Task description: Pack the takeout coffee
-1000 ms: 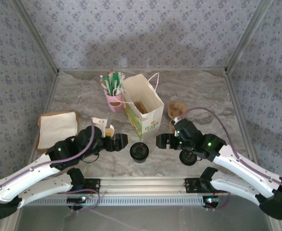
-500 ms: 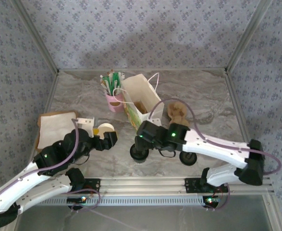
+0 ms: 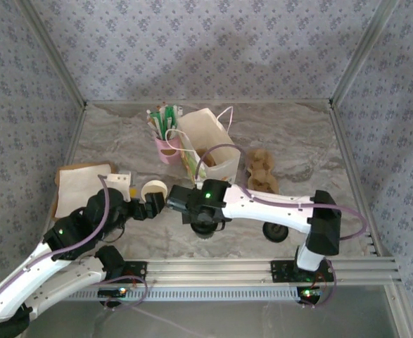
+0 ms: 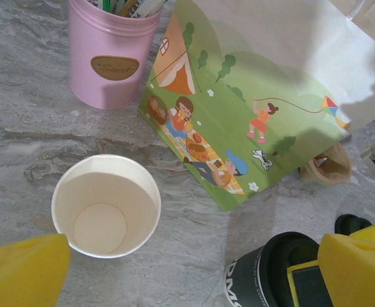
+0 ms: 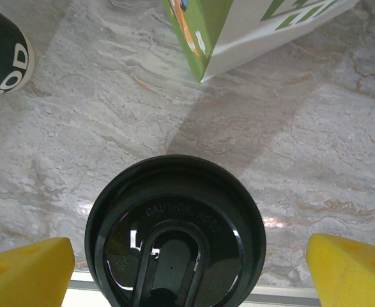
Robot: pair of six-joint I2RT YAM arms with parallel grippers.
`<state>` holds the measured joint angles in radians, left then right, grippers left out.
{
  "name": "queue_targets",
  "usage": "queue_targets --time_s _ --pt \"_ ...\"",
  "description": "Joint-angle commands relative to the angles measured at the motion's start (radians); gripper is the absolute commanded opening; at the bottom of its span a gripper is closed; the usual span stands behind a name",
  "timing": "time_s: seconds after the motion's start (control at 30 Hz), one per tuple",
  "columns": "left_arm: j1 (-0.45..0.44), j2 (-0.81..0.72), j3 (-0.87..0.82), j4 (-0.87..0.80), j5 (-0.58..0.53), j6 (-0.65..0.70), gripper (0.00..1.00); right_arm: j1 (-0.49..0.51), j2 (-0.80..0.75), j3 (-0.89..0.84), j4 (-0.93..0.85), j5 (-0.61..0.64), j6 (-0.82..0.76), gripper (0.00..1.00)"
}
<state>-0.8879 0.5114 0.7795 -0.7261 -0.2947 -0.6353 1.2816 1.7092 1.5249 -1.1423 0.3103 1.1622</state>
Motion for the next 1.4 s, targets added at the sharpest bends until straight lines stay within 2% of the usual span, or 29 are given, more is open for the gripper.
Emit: queue_targets --time_s 0.0,0.2,0.57,1.37 --pt "0.008 -0.026 0.018 -0.004 0.02 0.029 1.0 0.021 0.025 0.051 -0.085 0.021 0.072 0.95" --pt "0.011 -0.051 0.012 -0.01 0.026 0.028 0.99 0.027 0.059 0.058 -0.1 -0.02 0.115 0.95" --pt "0.012 -0.071 0.013 -0.013 0.029 0.024 0.99 0.025 0.074 0.063 -0.102 -0.031 0.129 0.86" --pt "0.012 -0.069 0.007 -0.001 0.033 0.026 1.0 0.005 0.105 0.077 -0.081 -0.055 0.095 0.83"
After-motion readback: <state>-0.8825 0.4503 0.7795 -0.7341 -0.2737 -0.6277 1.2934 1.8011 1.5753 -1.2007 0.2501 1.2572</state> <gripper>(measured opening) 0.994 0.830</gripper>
